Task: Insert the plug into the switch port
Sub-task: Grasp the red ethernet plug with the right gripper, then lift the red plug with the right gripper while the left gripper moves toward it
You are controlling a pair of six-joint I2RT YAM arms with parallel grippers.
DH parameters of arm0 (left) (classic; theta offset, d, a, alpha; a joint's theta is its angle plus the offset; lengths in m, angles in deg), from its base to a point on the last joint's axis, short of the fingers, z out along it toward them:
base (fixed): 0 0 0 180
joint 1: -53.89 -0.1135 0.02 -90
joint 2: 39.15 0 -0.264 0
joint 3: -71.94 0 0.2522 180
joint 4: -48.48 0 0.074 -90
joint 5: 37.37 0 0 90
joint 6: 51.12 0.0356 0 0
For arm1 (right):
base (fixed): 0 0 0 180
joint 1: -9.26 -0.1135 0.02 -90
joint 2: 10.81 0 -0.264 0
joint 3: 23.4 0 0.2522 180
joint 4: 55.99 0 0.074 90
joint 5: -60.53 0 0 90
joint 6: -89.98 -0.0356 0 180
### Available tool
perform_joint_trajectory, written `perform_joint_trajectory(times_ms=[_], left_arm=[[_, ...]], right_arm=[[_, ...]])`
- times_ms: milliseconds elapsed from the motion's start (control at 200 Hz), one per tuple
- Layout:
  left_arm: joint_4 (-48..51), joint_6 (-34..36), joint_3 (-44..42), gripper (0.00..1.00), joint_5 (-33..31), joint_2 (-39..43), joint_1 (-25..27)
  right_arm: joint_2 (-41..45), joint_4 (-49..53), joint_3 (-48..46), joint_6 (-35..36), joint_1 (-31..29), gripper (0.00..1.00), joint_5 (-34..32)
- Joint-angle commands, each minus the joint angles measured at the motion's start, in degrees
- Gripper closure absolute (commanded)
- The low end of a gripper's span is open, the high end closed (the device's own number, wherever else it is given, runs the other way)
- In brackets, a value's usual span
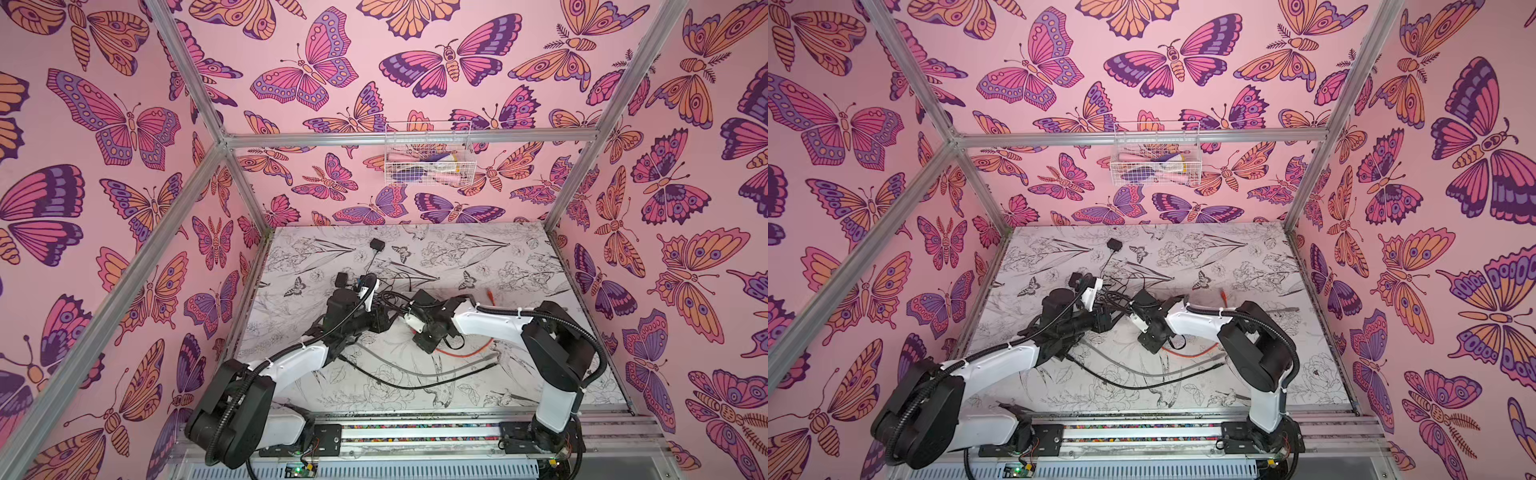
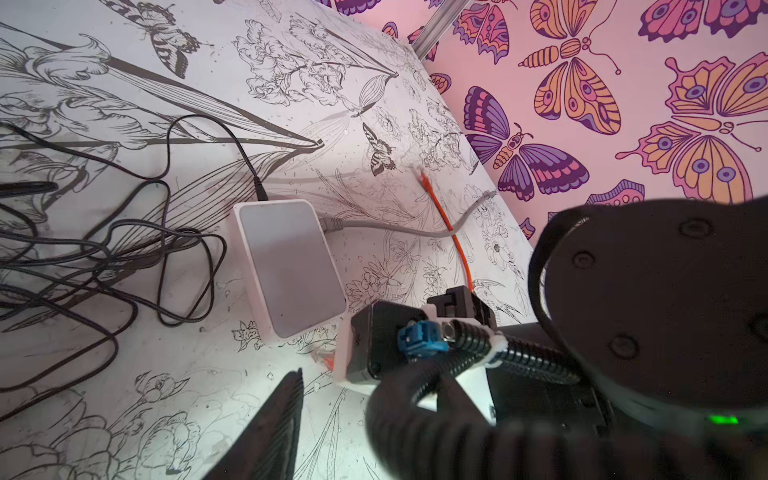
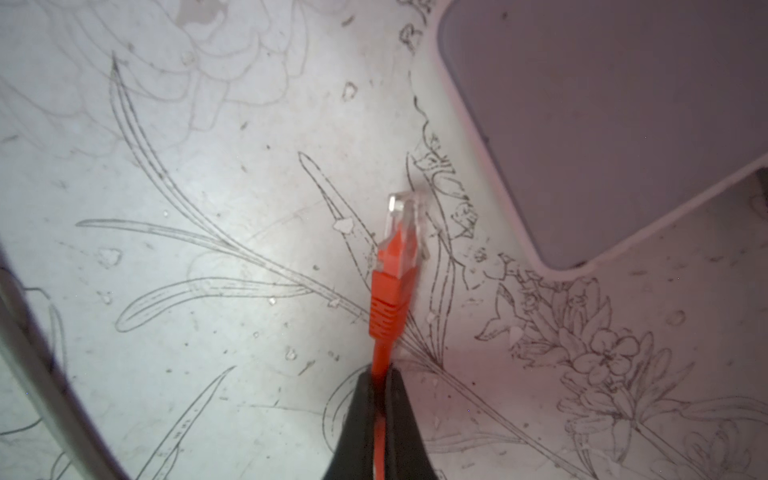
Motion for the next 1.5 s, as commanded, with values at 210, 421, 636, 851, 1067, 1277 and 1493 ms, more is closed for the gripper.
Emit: perform_joint_trajectory(times_ms=[210,421,636,851,1067,1277,1493], left_arm=[[1.44,3.14,1.98,0.46,1.95,5.96,0.60],[1.47,3.98,2.13,0.45,2.18,9.59,2.37],[0.47,2.85,7.30,0.43,4.26,4.72,6.95],[-8.43,-2.86,10.49,0.43,7.26,-2.58,8.81],[-11.21,-4.33,13.11,0.43,8.67,-6.95,10.53],[-12.13,-4.98,14.59,0.43,9.30,-10.21,11.69],[-12.79,-5.11,15.67,0.47,9.62,-12.57,12.32]], right_arm=[[10.23,0.48,-5.16,3.95,0.35,1.00,-5.78],[23.83,-1.97,-9.45,4.45,3.90,1.00,-3.75],[37.60,-11.43,-17.24,3.97,4.35,1.00,-3.66],[43.40,-18.06,-22.66,4.99,4.36,1.00,-4.23],[43.59,-17.29,-22.51,5.14,4.33,1.00,-4.34],[43.32,-18.08,-22.60,5.32,4.39,1.00,-3.79],[43.17,-18.41,-22.60,5.23,4.37,1.00,-2.85]])
